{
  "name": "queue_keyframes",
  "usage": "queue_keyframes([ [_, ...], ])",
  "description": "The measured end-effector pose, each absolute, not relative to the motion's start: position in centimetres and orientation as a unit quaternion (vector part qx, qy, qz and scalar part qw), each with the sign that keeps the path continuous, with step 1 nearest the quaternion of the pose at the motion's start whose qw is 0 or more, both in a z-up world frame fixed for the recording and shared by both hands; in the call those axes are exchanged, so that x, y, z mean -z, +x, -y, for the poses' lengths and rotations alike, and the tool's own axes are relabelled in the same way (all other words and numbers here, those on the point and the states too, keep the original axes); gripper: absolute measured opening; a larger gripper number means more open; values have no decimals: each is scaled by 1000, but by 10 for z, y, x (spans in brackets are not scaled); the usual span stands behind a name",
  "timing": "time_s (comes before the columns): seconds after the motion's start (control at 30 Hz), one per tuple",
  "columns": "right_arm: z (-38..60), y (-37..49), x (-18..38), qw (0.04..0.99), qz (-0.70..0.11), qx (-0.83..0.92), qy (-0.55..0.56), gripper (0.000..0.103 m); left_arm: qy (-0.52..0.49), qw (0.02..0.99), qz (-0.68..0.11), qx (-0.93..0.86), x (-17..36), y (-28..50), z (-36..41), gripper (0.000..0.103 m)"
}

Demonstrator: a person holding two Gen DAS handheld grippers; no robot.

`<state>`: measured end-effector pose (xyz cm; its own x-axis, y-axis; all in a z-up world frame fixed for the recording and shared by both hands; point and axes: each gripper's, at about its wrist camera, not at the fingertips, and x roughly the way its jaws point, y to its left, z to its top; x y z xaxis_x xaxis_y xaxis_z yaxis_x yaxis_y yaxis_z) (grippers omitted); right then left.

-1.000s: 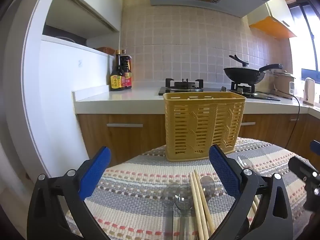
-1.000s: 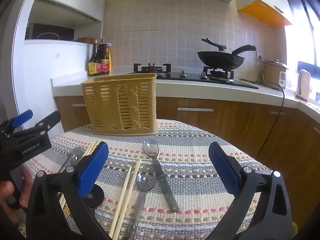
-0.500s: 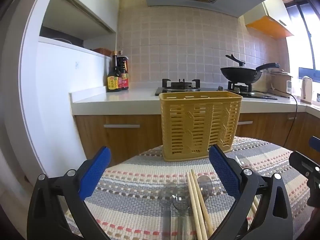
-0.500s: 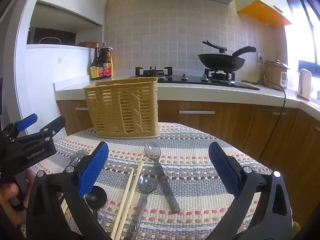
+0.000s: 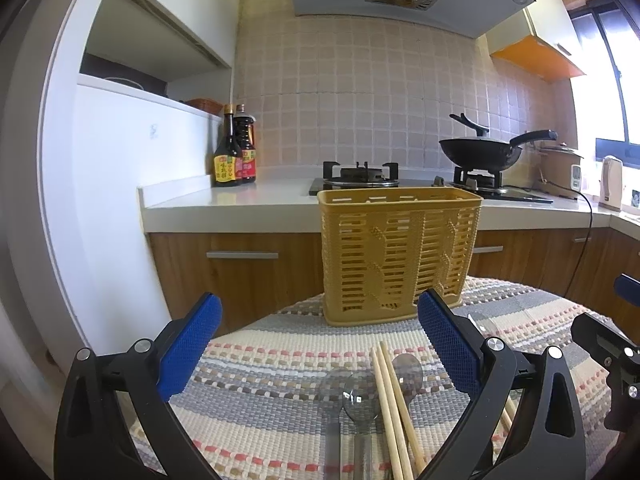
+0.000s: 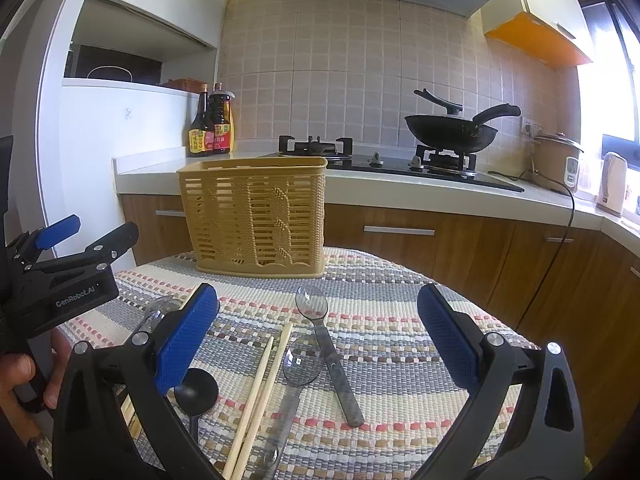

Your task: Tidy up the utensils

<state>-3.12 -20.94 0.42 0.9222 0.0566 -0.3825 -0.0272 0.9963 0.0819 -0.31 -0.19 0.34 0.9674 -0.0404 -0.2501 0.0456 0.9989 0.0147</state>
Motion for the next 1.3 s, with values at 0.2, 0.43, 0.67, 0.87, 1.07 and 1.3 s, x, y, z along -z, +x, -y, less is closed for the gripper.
queue_keyframes([
  [0.2,209,-29,-3,979,-198,-22,38,96,10,992,-125,17,-3,-3,2,95],
  [0.43,209,-29,-3,980,-195,-26,34,96,13,993,-120,14,-3,-4,3,95],
  [0.67,207,-31,-2,981,-192,-26,33,96,16,994,-112,8,-3,-7,3,95],
  [0.87,209,-31,-2,980,-196,-24,35,96,26,995,-96,3,-5,-11,4,95],
  [1.07,212,-30,-2,979,-198,-24,37,96,29,995,-95,6,-5,-11,5,95],
  [1.3,212,-30,-3,979,-199,-26,33,96,29,995,-97,11,-5,-11,6,95],
])
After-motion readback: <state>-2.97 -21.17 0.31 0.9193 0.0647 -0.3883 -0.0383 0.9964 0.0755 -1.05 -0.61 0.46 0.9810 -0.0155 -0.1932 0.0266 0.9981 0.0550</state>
